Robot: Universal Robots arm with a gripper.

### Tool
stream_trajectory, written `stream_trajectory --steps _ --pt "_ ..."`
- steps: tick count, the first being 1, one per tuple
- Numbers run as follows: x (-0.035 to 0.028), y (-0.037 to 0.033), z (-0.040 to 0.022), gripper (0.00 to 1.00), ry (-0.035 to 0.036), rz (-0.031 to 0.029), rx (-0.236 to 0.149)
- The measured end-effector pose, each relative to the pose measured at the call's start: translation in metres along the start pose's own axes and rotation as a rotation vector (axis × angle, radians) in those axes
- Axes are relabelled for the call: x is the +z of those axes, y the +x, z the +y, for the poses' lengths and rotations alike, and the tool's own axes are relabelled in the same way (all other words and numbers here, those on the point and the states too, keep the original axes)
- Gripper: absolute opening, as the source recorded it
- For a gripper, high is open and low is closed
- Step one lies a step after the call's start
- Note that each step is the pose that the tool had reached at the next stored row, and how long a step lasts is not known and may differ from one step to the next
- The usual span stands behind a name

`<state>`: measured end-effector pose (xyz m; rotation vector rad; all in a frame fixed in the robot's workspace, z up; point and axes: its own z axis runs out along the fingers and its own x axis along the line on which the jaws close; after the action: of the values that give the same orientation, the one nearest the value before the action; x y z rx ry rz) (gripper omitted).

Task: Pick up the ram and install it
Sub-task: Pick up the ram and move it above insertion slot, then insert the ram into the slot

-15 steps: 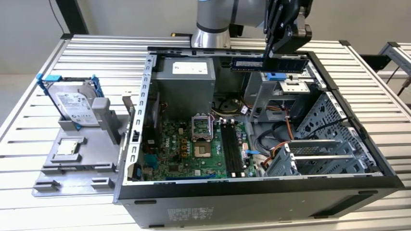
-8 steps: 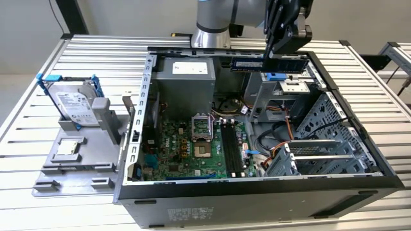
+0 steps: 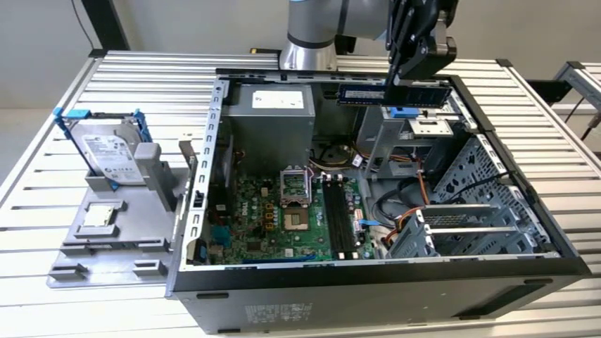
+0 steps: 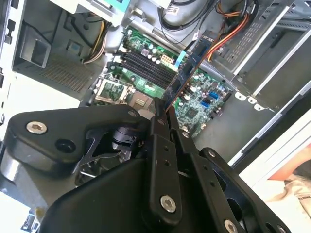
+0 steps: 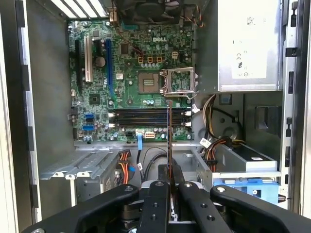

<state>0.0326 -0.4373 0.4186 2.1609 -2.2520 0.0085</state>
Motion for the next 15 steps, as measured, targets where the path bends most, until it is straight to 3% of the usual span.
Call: stream_trajectory --steps 3,15 --pt "0.0 0.0 0.0 0.0 -0.0003 -0.0001 0.016" --pt "0.0 0.0 0.0 0.0 -0.0043 -0.0023 0.229"
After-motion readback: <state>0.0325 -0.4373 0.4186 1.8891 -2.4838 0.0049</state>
